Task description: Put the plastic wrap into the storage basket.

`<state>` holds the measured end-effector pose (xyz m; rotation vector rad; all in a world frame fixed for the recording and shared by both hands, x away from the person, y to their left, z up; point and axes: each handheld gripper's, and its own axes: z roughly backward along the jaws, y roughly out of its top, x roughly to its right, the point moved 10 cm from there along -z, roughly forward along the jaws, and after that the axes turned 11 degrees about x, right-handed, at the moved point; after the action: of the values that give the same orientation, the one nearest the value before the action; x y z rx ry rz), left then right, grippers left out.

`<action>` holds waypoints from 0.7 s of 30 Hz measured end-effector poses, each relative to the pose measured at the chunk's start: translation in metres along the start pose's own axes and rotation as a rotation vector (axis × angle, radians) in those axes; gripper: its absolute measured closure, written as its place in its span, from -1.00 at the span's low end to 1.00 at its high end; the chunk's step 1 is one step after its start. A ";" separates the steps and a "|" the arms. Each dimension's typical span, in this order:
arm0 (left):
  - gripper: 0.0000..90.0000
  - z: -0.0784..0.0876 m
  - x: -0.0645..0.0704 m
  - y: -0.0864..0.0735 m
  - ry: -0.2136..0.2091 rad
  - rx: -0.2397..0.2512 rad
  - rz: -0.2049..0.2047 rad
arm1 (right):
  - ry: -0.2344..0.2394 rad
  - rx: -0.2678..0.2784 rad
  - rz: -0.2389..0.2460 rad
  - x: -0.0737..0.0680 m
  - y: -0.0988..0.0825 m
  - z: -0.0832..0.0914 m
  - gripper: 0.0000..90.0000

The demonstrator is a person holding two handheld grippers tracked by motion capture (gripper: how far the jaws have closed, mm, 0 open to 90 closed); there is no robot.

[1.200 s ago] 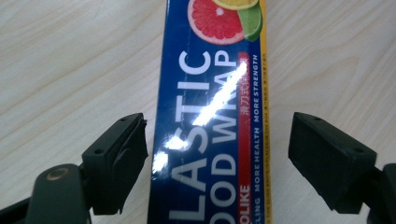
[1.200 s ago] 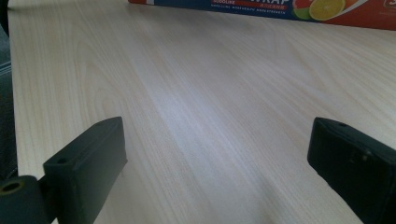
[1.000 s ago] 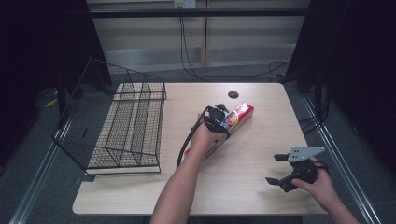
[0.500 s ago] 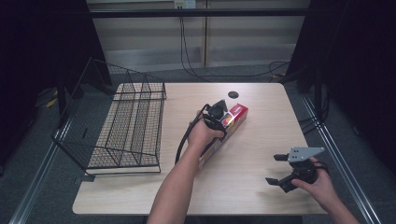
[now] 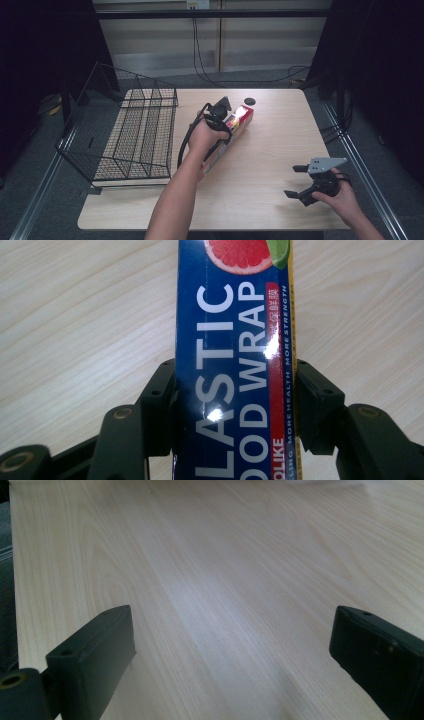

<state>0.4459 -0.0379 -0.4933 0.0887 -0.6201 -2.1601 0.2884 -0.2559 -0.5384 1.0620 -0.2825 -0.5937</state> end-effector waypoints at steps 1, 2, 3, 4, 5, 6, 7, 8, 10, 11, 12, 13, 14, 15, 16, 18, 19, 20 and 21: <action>-0.01 0.005 -0.003 0.000 0.004 0.003 0.007 | 0.002 0.000 0.001 0.000 0.000 0.000 -0.91; -0.01 0.005 -0.003 0.000 0.004 0.003 0.007 | 0.002 0.000 0.001 0.000 0.000 0.000 -0.91; -0.01 0.008 -0.005 -0.001 0.007 0.003 0.013 | 0.002 0.000 0.000 0.000 0.000 0.000 -0.91; -0.01 0.010 -0.006 0.000 0.010 0.006 0.018 | 0.002 0.001 0.000 0.000 0.000 0.000 -0.91; -0.01 0.013 -0.008 -0.001 0.019 0.001 0.021 | 0.001 0.002 0.002 0.000 0.000 0.000 -0.91; -0.01 0.014 -0.009 -0.001 0.019 0.003 0.015 | 0.002 0.001 0.001 0.000 0.000 0.000 -0.91; -0.01 0.017 -0.011 -0.001 0.024 0.001 0.025 | 0.003 0.002 0.002 0.000 0.000 0.000 -0.91; -0.01 0.018 -0.011 0.000 0.022 0.007 0.023 | 0.002 0.001 0.001 0.000 0.001 0.000 -0.91; -0.01 0.022 -0.013 0.000 0.027 0.009 0.036 | 0.003 0.000 0.000 0.000 0.001 0.000 -0.91; -0.01 0.025 -0.013 0.000 0.027 0.009 0.041 | 0.000 0.000 -0.002 0.000 0.001 0.000 -0.91; -0.01 0.027 -0.014 0.001 0.028 0.006 0.038 | -0.002 0.000 0.000 0.000 0.001 0.000 -0.91; -0.01 0.031 -0.016 0.002 0.034 0.010 0.038 | -0.001 -0.001 -0.002 0.000 0.000 0.000 -0.91; -0.01 0.031 -0.016 0.002 0.034 0.010 0.038 | -0.001 -0.001 -0.002 0.000 0.000 0.000 -0.91; -0.01 0.035 -0.017 0.002 0.039 0.009 0.049 | 0.004 0.001 -0.001 -0.001 0.001 0.000 -0.91; -0.01 0.035 -0.017 0.002 0.039 0.009 0.049 | 0.004 0.001 -0.001 -0.001 0.001 0.000 -0.91; -0.01 0.039 -0.019 0.003 0.046 0.007 0.053 | 0.002 0.001 0.004 -0.001 0.001 0.000 -0.91; -0.01 0.042 -0.020 0.005 0.051 0.016 0.063 | 0.004 0.003 0.005 -0.001 0.001 0.000 -0.91; -0.01 0.042 -0.020 0.005 0.051 0.016 0.063 | 0.004 0.003 0.005 -0.001 0.001 0.000 -0.91; -0.01 0.044 -0.021 0.005 0.052 0.015 0.070 | 0.005 0.004 0.003 -0.001 0.002 0.000 -0.91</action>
<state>0.4503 -0.0063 -0.4556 0.1287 -0.6014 -2.0793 0.2880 -0.2547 -0.5371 1.0670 -0.2811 -0.5875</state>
